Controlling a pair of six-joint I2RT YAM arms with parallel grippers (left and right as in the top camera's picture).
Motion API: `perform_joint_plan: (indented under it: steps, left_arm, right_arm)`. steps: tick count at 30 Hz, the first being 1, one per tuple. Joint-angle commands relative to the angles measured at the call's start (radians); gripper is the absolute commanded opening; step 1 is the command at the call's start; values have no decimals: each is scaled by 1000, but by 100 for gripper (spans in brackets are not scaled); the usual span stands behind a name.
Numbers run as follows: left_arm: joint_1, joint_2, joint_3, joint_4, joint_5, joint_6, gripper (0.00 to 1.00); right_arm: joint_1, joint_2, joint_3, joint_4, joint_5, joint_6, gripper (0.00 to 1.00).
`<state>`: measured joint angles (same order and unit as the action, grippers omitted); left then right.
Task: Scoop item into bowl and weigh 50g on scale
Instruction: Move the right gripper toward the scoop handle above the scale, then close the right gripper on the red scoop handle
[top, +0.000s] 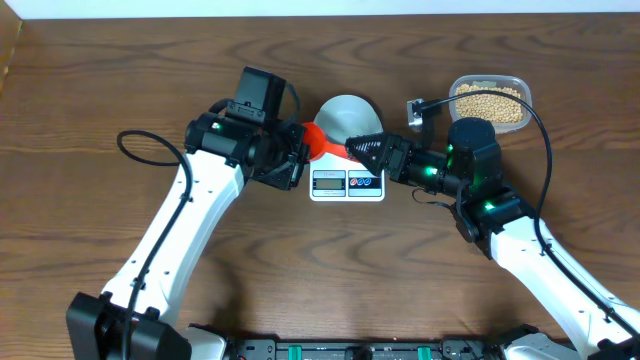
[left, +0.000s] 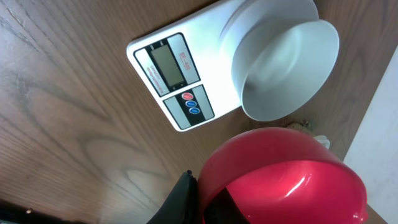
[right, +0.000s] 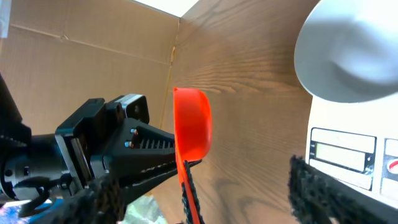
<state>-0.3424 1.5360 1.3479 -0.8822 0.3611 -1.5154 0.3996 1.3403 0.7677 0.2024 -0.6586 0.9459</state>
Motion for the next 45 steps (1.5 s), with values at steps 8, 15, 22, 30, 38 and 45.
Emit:
perform_joint_plan:
  steps: [8,15,22,30,38,45]
  left_arm:
    - [-31,-11,-7,10,-6,-17,8]
    - [-31,-11,-7,10,-6,-102,8]
    - [-31,-11,-7,9,-6,-211,7]
    - [-55,-11,-7,10,-6,-261,7]
    - [-68,-11,-7,9,-6,-270,7]
    - [-68,-11,-7,9,-6,-278,7]
  right_arm:
    - [8,6,17,-2,-52,-12,70]
    - [8,6,17,0,-39,-19,71]
    - [8,6,17,8,-7,-19,66]
    - [40,6,17,45,48,-19,70]
    - [54,6,17,44,73,-19,63]
    - [54,6,17,45,74,-19,49]
